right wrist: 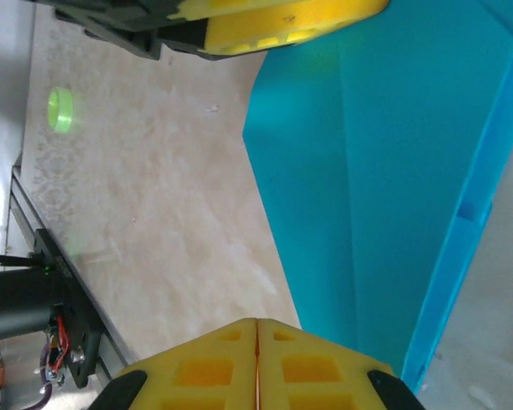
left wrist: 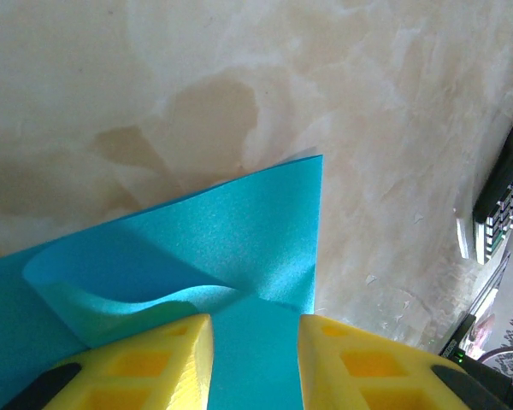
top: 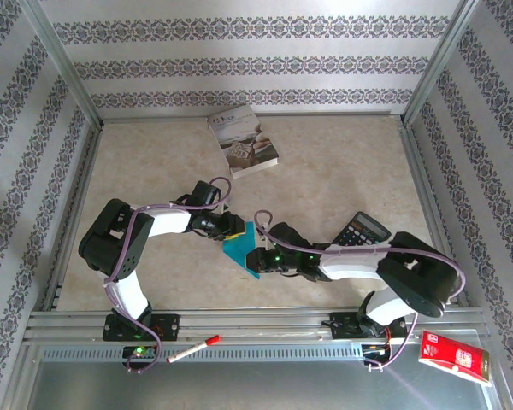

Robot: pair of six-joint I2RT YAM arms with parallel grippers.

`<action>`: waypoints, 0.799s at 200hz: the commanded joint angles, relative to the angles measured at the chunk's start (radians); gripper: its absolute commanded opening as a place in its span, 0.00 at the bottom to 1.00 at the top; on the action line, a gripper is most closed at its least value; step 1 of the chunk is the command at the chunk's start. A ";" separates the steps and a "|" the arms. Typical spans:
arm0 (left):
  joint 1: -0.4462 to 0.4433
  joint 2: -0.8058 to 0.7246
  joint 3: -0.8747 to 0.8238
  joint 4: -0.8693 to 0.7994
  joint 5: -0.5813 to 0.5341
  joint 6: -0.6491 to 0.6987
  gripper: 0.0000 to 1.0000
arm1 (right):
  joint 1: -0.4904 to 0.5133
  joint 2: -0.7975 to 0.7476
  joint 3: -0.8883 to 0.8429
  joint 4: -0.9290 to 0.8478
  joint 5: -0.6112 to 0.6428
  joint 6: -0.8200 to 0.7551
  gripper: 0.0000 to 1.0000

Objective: Fold a paper plane with a square sheet of paper (pick it up from the middle)
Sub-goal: Perform the fourth fold on the wing at the bottom-center of the table.

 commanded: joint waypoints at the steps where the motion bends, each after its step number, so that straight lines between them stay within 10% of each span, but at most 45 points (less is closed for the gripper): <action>1: 0.014 0.038 -0.012 -0.096 -0.096 0.039 0.33 | -0.022 0.056 0.036 0.000 -0.036 -0.035 0.07; 160: 0.015 0.044 -0.015 -0.097 -0.102 0.045 0.33 | 0.074 0.045 -0.171 0.012 -0.014 0.067 0.04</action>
